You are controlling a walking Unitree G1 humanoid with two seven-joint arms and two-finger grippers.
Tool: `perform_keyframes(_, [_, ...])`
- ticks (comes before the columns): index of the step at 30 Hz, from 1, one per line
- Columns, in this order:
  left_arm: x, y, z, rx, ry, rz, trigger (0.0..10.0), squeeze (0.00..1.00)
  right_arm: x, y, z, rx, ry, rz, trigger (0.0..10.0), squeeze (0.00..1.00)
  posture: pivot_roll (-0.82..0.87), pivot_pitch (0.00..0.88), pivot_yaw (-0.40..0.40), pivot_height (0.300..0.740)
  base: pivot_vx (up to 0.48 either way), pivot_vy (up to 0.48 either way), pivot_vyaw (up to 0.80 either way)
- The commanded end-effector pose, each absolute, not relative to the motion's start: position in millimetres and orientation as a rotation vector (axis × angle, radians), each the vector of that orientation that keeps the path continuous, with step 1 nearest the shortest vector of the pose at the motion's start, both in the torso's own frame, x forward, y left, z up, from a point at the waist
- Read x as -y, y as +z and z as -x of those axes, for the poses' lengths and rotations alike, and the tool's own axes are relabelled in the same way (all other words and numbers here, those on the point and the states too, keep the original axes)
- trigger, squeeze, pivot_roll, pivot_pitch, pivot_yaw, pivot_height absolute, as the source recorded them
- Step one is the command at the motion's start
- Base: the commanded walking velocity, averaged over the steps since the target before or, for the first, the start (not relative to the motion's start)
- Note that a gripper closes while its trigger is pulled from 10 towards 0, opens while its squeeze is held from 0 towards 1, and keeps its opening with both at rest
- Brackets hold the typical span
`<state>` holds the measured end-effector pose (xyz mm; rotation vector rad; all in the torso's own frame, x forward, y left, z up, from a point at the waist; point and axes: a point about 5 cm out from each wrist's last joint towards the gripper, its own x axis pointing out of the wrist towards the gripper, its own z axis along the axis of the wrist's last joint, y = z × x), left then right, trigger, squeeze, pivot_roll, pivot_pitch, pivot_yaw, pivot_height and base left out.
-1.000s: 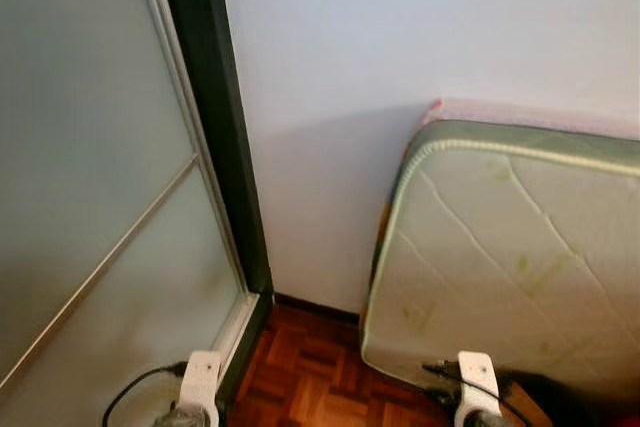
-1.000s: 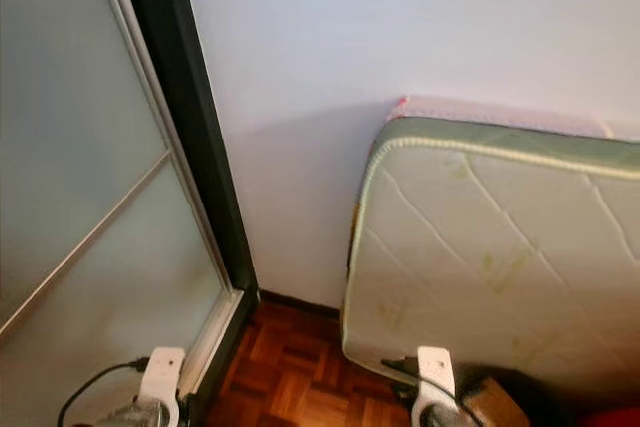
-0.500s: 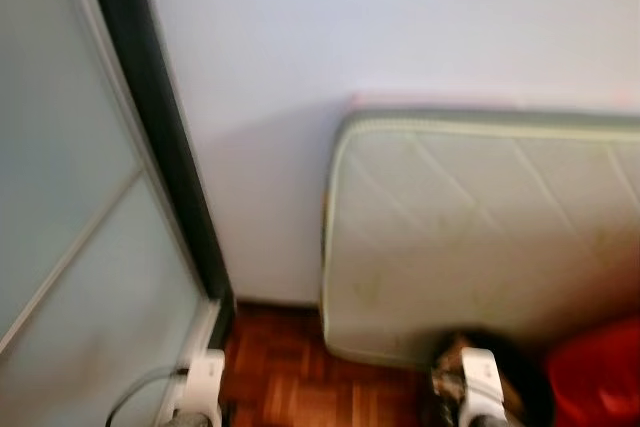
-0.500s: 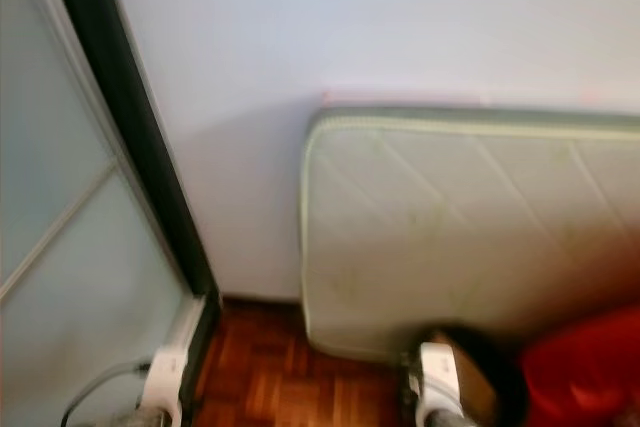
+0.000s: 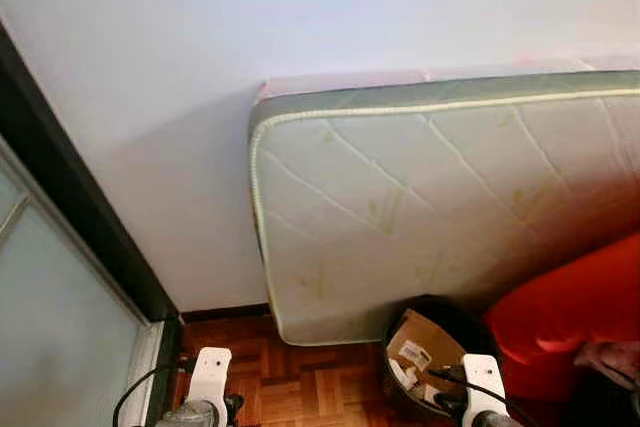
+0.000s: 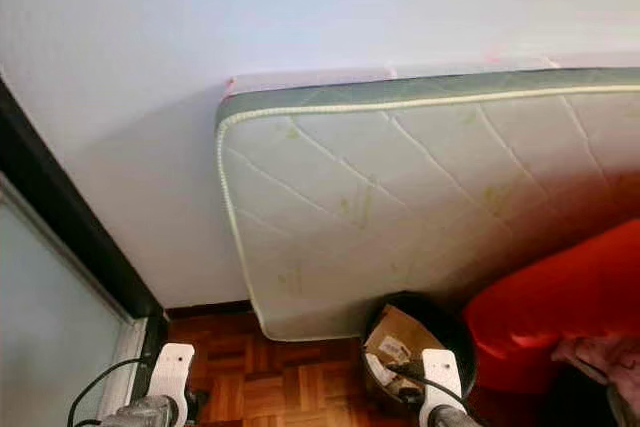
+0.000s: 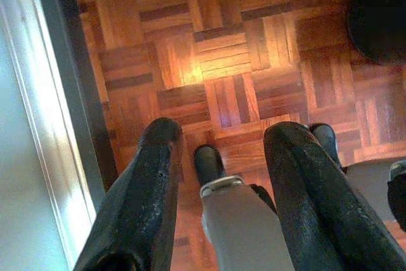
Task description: Clean up the room
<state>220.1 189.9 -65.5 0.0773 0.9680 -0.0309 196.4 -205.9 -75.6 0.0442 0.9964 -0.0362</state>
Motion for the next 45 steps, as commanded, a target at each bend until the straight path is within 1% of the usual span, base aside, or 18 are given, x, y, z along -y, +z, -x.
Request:
perform_keyframes(1, [-190.9,-65.6,-219.7,-0.970,-0.038,-0.096,10.0,0.00,205.8,-75.5,-196.8,-1.003,-0.033,-0.037,10.0,0.00,-0.04,0.000,-0.021,0.740,0.000,-0.480,-0.77])
perform_keyframes(3, [-190.9,-65.7,-219.7,-0.971,-0.036,-0.097,10.0,0.00,205.9,-75.5,-196.8,-1.004,-0.033,-0.037,10.0,0.00,-0.04,0.000,-0.021,0.740,0.000,-0.480,-0.77])
perform_keyframes(13, [-190.7,-65.6,-219.9,-0.973,-0.032,-0.096,10.0,0.00,206.7,-75.0,-197.5,-1.005,-0.032,-0.025,10.0,0.00,-0.04,0.000,-0.025,0.740,0.000,0.000,-0.77])
perform_keyframes(17, [-190.8,-65.3,-220.4,-0.972,-0.030,-0.101,10.0,0.00,207.0,-74.8,-197.8,-1.005,-0.031,-0.022,10.0,0.00,-0.04,0.000,-0.026,0.740,0.000,-0.257,-0.77])
perform_keyframes(37, [-192.1,-65.8,-219.4,-0.978,-0.023,-0.102,10.0,0.00,206.1,-75.2,-197.3,-1.008,-0.026,-0.017,10.0,0.00,-0.04,0.000,-0.018,0.740,0.000,0.000,-0.77])
perform_keyframes(45, [-192.4,-65.9,-219.0,-0.975,-0.030,-0.113,10.0,0.00,205.6,-75.2,-197.1,-0.981,-0.052,-0.047,10.0,0.00,-0.04,0.000,-0.017,0.740,0.000,0.000,-0.07])
